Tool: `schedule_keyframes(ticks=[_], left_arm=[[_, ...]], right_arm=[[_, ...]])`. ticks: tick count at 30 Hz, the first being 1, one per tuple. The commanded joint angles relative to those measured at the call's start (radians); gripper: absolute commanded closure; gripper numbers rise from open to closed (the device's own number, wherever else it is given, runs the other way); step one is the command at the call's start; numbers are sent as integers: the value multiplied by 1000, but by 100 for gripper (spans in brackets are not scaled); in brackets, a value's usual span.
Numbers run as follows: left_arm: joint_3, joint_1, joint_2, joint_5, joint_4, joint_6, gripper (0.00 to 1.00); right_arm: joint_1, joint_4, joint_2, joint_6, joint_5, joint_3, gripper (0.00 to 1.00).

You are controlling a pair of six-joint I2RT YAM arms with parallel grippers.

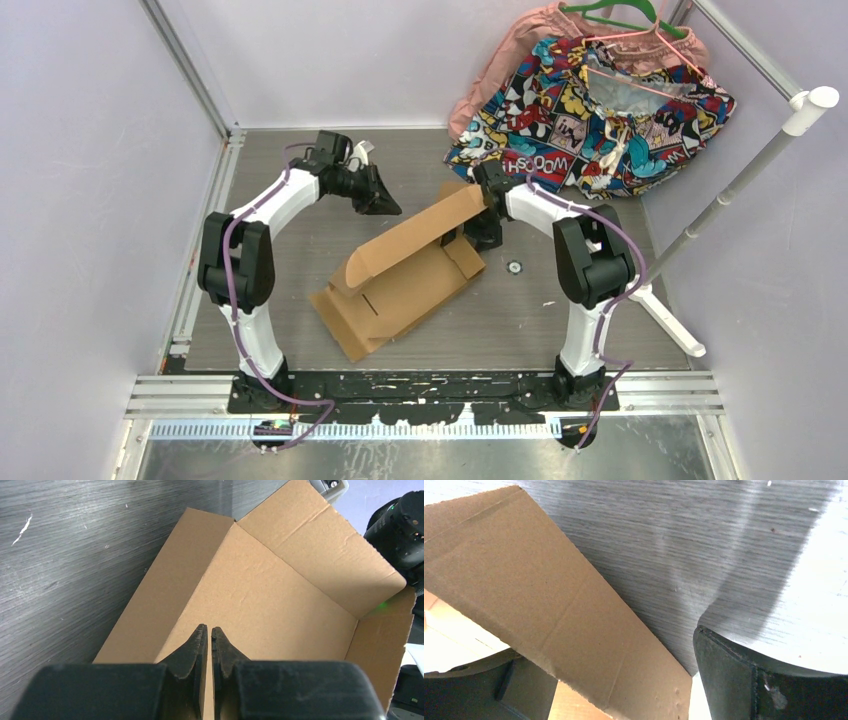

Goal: Fold the paper box
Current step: Fold the paper box at the center of the board.

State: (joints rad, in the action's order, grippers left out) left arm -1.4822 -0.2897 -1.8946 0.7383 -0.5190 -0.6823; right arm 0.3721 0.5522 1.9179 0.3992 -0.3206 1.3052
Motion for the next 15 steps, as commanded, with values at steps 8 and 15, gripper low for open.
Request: schedule_keyframes(ticks=[8, 15], left_arm=[[5, -7, 19, 54, 0, 38, 92], [10, -11, 88, 11, -16, 47, 92]], right_arm=[[13, 156, -104, -53, -23, 153, 0], [32, 350, -34, -112, 21, 311, 0]])
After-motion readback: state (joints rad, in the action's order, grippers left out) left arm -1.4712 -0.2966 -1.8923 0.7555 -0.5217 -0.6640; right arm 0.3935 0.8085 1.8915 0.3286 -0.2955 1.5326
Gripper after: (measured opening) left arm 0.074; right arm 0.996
